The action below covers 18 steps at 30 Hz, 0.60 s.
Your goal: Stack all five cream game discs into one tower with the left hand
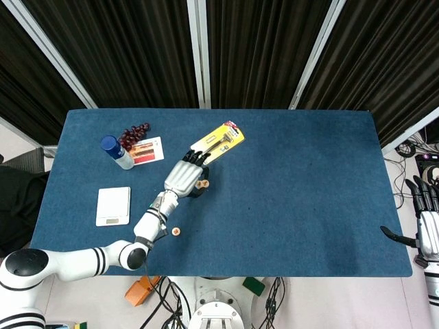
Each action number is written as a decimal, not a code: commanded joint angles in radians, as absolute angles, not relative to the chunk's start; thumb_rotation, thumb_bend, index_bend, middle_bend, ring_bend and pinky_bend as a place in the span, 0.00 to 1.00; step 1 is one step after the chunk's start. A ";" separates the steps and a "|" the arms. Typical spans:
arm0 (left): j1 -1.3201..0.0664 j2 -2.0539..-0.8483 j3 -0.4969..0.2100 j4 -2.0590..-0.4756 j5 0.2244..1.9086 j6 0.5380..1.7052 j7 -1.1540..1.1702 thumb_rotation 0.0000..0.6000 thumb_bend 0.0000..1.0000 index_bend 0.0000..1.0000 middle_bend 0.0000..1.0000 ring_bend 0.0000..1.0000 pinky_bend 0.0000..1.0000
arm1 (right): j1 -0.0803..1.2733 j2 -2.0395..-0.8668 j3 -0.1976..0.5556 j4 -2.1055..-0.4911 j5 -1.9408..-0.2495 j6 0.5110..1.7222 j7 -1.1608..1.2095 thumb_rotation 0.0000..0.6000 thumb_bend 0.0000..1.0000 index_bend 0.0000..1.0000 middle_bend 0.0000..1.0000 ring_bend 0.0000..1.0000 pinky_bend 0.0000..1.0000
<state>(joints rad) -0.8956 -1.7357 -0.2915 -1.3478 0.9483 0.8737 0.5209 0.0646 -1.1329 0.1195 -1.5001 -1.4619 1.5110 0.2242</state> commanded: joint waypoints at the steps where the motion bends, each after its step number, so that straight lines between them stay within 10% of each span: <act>1: -0.921 -1.757 -0.300 -1.307 0.899 0.854 0.537 1.00 0.36 0.50 0.04 0.00 0.00 | 0.065 -1.133 0.120 -1.498 -1.460 1.508 0.226 1.00 0.12 0.00 0.00 0.00 0.00; 18: -0.936 -1.756 -0.249 -1.281 0.864 0.871 0.549 1.00 0.35 0.49 0.04 0.00 0.00 | 0.070 -1.137 0.122 -1.491 -1.453 1.498 0.228 1.00 0.12 0.00 0.00 0.00 0.00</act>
